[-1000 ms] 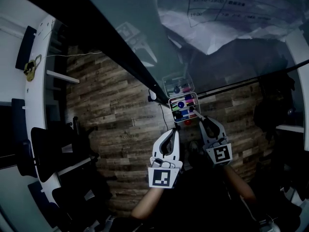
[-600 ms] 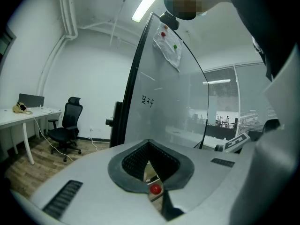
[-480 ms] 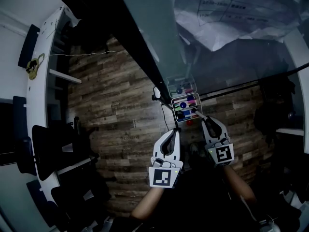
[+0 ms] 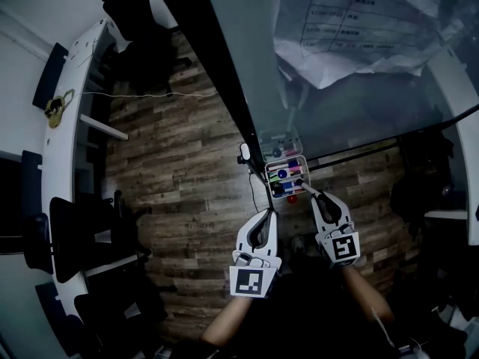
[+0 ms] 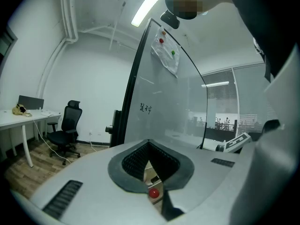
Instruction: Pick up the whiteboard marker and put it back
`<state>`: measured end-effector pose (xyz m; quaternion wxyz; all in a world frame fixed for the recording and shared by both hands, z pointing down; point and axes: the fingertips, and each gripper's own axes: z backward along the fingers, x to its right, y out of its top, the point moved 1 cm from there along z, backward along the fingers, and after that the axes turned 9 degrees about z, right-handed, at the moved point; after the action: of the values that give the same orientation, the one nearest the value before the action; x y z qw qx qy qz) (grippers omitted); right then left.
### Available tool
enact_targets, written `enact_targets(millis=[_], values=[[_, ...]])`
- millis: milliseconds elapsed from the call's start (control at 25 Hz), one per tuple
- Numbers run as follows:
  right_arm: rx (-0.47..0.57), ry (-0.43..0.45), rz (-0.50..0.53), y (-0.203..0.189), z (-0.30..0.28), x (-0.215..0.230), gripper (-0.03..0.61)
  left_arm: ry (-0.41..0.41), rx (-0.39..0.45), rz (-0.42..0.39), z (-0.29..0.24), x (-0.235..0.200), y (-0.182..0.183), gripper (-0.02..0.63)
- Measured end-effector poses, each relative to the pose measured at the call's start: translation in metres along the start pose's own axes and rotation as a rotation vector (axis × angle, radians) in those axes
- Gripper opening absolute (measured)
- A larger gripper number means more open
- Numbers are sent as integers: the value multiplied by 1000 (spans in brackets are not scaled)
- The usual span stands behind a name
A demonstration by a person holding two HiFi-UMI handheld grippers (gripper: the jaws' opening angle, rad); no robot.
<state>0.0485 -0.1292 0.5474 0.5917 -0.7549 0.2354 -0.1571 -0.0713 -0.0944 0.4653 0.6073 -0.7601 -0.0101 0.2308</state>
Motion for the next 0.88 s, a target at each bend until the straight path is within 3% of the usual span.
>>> enact_targets(millis=[880], values=[[27,-5,18,23,33,-4,80,-22,37,-32,23,21,8,2]])
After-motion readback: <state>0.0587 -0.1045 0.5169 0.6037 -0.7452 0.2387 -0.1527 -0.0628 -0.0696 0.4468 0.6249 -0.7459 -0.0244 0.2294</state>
